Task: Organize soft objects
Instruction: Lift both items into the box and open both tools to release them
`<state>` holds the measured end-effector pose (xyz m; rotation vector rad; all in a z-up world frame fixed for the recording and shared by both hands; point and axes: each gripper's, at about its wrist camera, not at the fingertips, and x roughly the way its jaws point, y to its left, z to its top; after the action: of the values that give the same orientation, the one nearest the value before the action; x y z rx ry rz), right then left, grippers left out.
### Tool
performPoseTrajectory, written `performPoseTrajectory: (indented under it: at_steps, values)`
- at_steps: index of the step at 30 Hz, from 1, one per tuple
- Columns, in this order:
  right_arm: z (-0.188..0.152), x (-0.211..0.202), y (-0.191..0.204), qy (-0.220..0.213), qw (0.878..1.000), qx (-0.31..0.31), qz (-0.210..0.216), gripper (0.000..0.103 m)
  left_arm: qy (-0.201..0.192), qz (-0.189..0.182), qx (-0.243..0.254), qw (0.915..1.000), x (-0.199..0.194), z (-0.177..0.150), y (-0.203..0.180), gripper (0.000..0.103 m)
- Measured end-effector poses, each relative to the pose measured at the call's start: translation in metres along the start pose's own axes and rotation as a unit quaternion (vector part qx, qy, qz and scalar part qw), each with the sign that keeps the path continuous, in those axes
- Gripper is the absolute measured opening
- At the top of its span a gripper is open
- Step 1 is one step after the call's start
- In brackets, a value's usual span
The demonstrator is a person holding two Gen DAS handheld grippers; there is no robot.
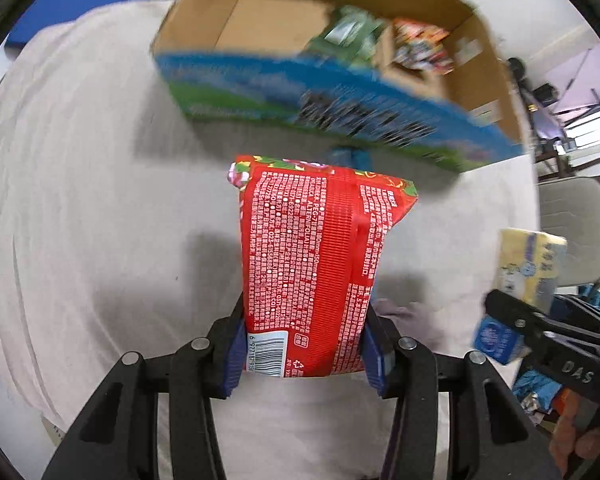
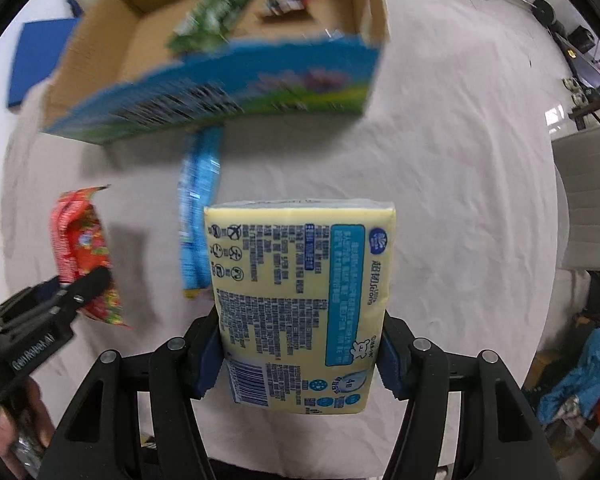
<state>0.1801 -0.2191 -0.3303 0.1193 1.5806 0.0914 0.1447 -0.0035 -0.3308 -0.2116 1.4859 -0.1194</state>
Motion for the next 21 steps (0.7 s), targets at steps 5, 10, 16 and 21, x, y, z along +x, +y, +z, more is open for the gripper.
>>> performPoseTrajectory:
  at_steps: [5, 10, 16, 21]
  values:
    - [0.003, -0.039, 0.016, -0.037, 0.999, -0.011, 0.028, 0.065, -0.024, -0.037, 0.015, 0.9989, -0.049, 0.017, -0.008, 0.045]
    - [0.018, -0.073, 0.029, -0.067, 0.995, -0.012, 0.067, 0.065, -0.050, -0.068, 0.017, 0.9963, -0.081, 0.048, -0.016, 0.045]
    - [0.066, -0.097, 0.031, -0.090, 0.993, -0.006, 0.071, 0.065, -0.065, -0.060, 0.026, 0.9957, -0.088, 0.110, -0.023, 0.045]
    - [0.119, -0.091, 0.025, -0.093, 0.995, 0.004, 0.048, 0.065, -0.054, -0.052, 0.015, 0.9971, -0.072, 0.165, -0.017, 0.045]
